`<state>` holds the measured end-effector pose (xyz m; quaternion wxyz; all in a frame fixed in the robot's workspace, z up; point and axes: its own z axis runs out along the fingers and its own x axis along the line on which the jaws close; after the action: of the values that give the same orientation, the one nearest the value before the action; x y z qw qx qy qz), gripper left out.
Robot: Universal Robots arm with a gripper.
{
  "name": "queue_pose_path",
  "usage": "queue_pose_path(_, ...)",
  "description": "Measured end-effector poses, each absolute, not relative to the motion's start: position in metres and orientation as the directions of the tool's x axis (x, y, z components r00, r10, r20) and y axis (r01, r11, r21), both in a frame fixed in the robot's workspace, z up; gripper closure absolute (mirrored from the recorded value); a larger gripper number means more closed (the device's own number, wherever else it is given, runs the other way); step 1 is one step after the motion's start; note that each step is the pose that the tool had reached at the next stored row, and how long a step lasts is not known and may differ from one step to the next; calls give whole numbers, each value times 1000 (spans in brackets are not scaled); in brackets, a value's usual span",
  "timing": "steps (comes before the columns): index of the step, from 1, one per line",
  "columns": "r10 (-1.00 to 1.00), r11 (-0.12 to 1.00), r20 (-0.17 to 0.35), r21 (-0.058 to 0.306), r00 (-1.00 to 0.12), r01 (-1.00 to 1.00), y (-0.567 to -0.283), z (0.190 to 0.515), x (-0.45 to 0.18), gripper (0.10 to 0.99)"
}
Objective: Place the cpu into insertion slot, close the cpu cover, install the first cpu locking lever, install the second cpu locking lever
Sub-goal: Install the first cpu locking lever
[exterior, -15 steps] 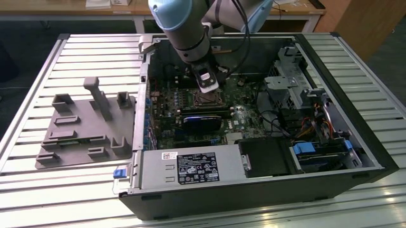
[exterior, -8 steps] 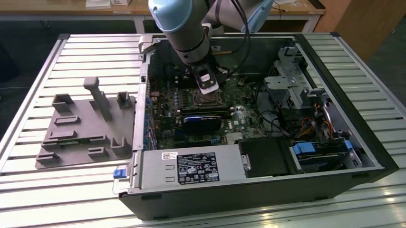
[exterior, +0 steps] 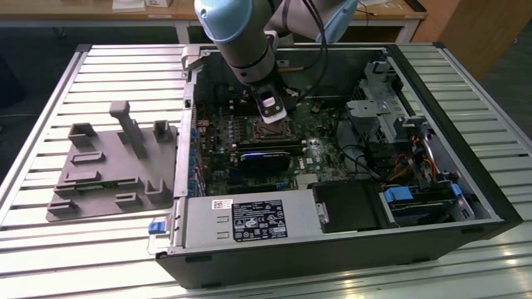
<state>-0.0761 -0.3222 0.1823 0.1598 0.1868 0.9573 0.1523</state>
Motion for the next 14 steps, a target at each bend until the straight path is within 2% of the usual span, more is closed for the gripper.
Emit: queue_pose_path(14,406,884,-249,351,-879,309,-322,217,-76,984)
